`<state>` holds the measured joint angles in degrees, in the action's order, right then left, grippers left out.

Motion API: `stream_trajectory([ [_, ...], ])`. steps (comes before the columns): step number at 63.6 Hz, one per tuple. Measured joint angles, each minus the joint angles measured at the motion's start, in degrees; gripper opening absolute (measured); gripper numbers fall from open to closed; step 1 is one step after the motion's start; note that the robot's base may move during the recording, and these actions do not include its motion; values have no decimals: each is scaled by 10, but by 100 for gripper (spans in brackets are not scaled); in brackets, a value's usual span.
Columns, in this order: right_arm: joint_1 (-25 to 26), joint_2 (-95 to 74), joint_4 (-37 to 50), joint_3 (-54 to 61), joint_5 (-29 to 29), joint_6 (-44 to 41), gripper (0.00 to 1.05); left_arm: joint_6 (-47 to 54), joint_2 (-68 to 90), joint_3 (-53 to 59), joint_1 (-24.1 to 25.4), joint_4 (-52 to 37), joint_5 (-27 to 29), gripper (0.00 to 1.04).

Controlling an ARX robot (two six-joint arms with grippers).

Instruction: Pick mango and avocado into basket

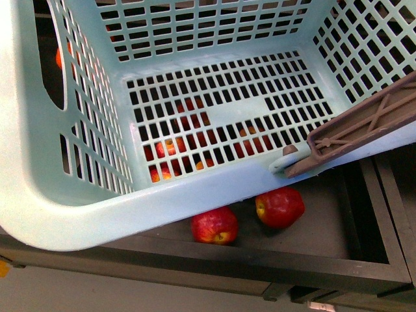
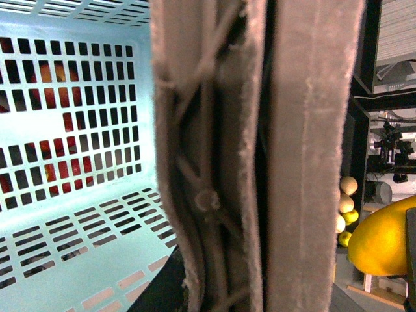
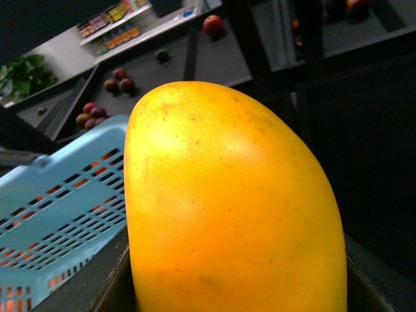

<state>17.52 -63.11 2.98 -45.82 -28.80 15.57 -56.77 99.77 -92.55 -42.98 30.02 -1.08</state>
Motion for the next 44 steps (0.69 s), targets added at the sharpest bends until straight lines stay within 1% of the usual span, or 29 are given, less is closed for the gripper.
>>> stream_trajectory([
  [4, -38, 9, -5, 3, 19, 0, 61, 0, 0, 0, 0, 0, 0, 15],
  [9, -119, 1, -1, 4, 68, -2, 61, 0, 0, 0, 0, 0, 1, 15],
  [13, -157, -18, 9, 2, 91, -2, 61, 0, 0, 0, 0, 0, 1, 15],
  [26, -221, -68, 22, -9, 122, -2, 61, 0, 0, 0, 0, 0, 0, 15],
  [36, -255, -83, 26, -9, 139, -6, 62, 0, 0, 0, 0, 0, 0, 15],
  [38, -259, -85, 28, -9, 143, -7, 69, 0, 0, 0, 0, 0, 0, 15],
  [43, -261, -87, 35, -9, 151, -9, 80, 0, 0, 0, 0, 0, 0, 15],
  [44, -261, -87, 37, -9, 152, -10, 83, 0, 0, 0, 0, 0, 0, 15],
])
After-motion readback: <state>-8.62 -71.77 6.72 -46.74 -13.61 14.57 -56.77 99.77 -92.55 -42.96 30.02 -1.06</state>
